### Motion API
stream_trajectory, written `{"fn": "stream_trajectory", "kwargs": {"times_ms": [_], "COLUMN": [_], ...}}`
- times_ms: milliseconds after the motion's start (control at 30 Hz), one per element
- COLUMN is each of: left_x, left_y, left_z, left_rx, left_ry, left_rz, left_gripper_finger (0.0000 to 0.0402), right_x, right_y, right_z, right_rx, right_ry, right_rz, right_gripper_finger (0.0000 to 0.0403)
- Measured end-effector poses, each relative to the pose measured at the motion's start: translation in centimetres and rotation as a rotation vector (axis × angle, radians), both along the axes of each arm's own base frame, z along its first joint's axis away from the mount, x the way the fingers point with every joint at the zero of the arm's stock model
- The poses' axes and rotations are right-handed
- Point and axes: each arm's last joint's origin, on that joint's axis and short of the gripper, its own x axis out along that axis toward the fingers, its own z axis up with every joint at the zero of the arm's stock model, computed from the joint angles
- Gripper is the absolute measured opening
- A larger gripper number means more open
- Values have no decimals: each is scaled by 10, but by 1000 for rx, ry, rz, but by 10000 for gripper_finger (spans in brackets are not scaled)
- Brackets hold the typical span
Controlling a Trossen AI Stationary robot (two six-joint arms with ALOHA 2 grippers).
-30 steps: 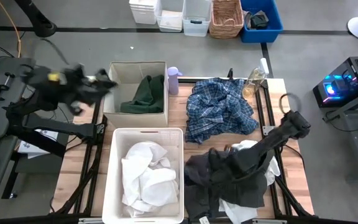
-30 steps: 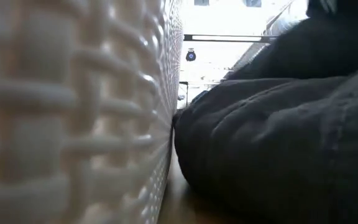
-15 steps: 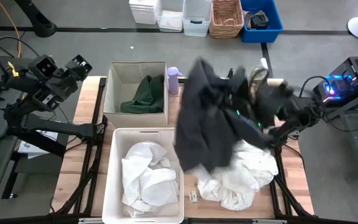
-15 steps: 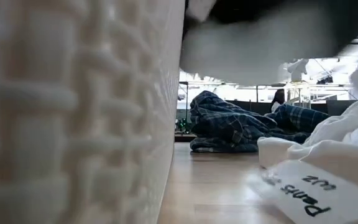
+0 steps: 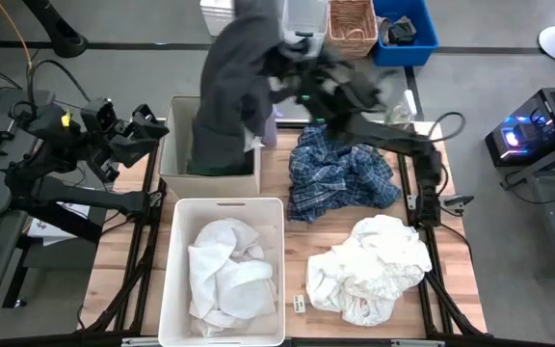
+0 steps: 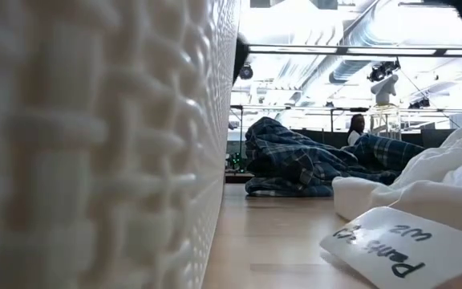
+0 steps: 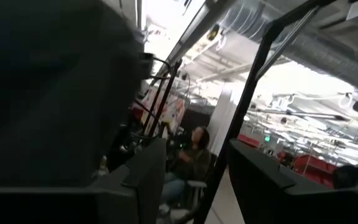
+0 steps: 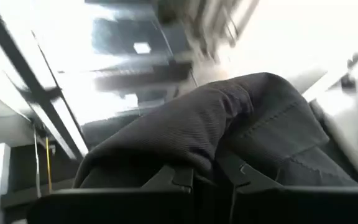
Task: Sort clothes
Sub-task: Put the black pants into the top white laundry organizer
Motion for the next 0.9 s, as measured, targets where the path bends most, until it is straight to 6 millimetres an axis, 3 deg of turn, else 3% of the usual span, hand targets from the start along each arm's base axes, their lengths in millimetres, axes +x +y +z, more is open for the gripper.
{"fn": "stream_trajectory", "kwargs": {"times_ms": [167, 433, 633, 900], "left_x": [-14, -44, -57, -55], "left_y": [-2, -4, -2, 2], "left_z": [2, 5, 1, -13], "left_rx": [-4, 32, 11, -38], "left_ry": [-31, -106, -99, 49], "left_rz": [-25, -8, 93, 196], "left_gripper_finger": [161, 161, 161, 161], "right_x": [61, 116, 118, 100], "right_y": [-22, -5, -1, -6], "right_z": [-71, -159, -192, -223], "right_rx": [182, 426, 636, 901], "right_ry": [169, 513, 798, 1061], "right_rz": [129, 403, 414, 119], "right_gripper_finger": [9, 9, 9, 13]}}
